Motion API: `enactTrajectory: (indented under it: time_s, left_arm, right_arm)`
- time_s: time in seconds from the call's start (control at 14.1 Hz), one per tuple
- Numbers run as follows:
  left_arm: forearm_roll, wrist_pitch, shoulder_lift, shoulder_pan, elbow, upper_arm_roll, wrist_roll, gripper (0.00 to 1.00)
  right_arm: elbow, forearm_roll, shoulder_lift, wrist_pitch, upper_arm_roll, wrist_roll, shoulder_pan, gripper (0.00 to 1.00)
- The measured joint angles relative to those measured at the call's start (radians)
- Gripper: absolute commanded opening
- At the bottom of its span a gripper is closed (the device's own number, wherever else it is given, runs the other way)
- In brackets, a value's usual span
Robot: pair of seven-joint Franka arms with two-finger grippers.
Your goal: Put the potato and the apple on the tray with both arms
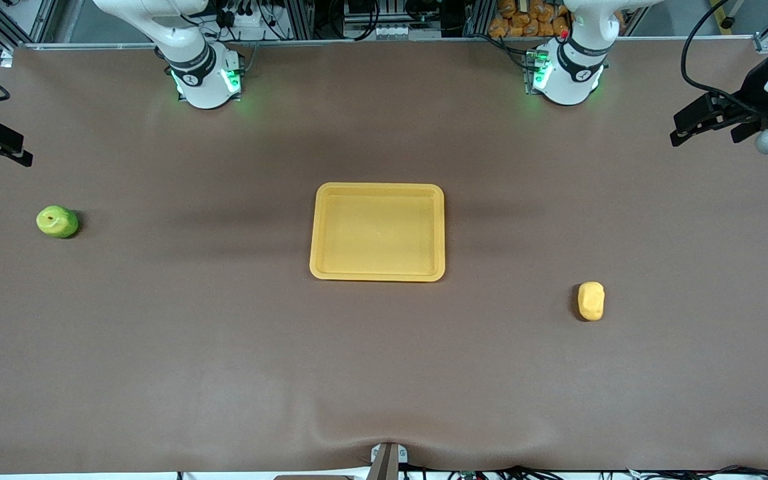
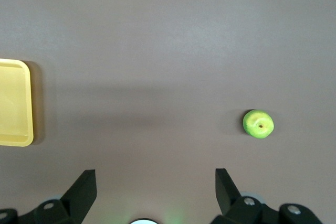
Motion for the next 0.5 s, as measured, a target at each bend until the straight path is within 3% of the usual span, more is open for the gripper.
enactTrajectory:
  time_s: [0.5]
  left_arm:
    - [0.000,0.016,0.038,0.000,-0.006,0.000,0.000,1.00]
  right_arm:
    - [-0.003,0.000,0.065,0.003,-0.002,-0.005,-0.088,1.00]
